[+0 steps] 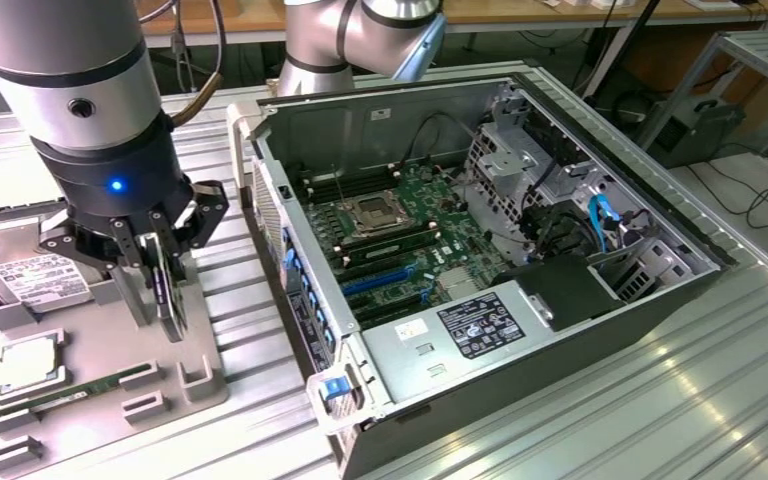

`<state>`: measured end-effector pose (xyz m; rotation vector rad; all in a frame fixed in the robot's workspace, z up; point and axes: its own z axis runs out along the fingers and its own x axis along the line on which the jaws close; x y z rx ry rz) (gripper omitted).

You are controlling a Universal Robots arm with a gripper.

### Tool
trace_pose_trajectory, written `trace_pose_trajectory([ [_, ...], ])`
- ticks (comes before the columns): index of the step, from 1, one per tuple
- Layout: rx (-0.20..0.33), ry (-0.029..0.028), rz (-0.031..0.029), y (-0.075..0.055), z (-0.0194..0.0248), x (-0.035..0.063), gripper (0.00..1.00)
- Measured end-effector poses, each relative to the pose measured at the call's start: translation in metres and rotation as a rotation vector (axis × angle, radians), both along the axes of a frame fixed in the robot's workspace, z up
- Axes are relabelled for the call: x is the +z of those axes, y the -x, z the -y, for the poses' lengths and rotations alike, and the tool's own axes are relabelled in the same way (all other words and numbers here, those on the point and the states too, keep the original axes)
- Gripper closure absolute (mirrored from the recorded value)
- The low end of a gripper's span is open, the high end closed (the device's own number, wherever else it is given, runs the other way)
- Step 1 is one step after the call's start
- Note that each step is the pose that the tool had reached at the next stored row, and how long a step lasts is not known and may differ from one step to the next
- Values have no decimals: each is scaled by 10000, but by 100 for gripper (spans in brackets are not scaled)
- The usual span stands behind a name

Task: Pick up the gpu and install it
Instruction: 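Pick up the gpu and move the gpu toward the slot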

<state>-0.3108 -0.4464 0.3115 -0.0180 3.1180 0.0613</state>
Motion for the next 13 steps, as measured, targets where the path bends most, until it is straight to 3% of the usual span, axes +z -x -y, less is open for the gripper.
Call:
trace_pose_trajectory([
  [13,0,0,-1,0,0,55,73],
])
